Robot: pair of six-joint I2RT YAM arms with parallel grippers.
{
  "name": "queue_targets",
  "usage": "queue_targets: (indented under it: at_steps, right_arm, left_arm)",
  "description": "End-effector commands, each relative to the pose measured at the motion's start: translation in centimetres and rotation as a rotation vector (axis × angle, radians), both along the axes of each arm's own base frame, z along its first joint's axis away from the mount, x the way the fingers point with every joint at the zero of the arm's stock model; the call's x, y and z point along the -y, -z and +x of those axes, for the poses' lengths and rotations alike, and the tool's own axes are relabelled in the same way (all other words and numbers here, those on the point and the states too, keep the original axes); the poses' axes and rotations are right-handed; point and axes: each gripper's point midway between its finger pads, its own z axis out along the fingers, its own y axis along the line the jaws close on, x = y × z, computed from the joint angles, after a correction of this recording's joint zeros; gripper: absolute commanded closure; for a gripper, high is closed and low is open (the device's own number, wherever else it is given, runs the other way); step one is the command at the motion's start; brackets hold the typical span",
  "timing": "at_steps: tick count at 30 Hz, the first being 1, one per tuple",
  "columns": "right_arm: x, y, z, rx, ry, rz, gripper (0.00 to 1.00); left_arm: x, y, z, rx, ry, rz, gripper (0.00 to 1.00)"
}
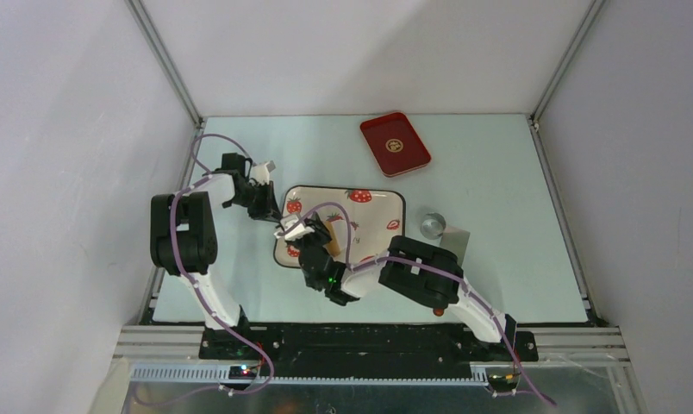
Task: Roll out the dumpling wrappers from the dough
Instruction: Flatten out the dough on the work surface.
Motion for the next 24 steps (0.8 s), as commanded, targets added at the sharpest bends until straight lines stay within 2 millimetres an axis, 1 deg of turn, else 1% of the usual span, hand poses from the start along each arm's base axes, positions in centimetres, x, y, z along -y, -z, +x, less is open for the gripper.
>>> queue_targets:
  at_steps: [1, 4, 6, 8, 13, 17, 21, 24]
  right_arm:
    - [5.3, 5.8, 1.7, -0.089, 0.149, -0.189, 1.0]
    - [5.4, 5.8, 1.8, -0.095, 0.149, -0.19, 1.0]
    - [4.7, 5.8, 1.5, -0.097, 0.115, -0.193, 1.0]
    - [3.6, 5.8, 0.8, -0.093, 0.063, -0.197, 1.0]
    - [0.0, 5.5, -2.1, -0.07, -0.077, -0.199, 1.0]
    - [-1.9, 5.4, -3.3, -0.067, -0.134, -0.212, 1.0]
    - [-2.8, 5.4, -3.5, -0.074, -0.151, -0.217, 1.0]
    - [-3.1, 5.4, -3.7, -0.078, -0.16, -0.222, 1.0]
  left_arm:
    - [0.2, -2.0, 0.2, 0.049, 0.008, -0.021, 1.0]
    - [0.3, -2.0, 0.2, 0.048, 0.009, -0.022, 1.0]
    - [0.3, -2.0, 0.2, 0.047, 0.008, -0.023, 1.0]
    - [0.3, -1.9, 0.2, 0.044, 0.008, -0.024, 1.0]
    - [0.3, -1.9, 0.1, 0.043, 0.007, -0.024, 1.0]
    - [0.3, -2.1, 0.2, 0.048, 0.006, -0.023, 1.0]
    - [0.3, -2.2, 0.2, 0.054, 0.008, -0.024, 1.0]
    - [0.4, -2.2, 0.1, 0.05, 0.008, -0.027, 1.0]
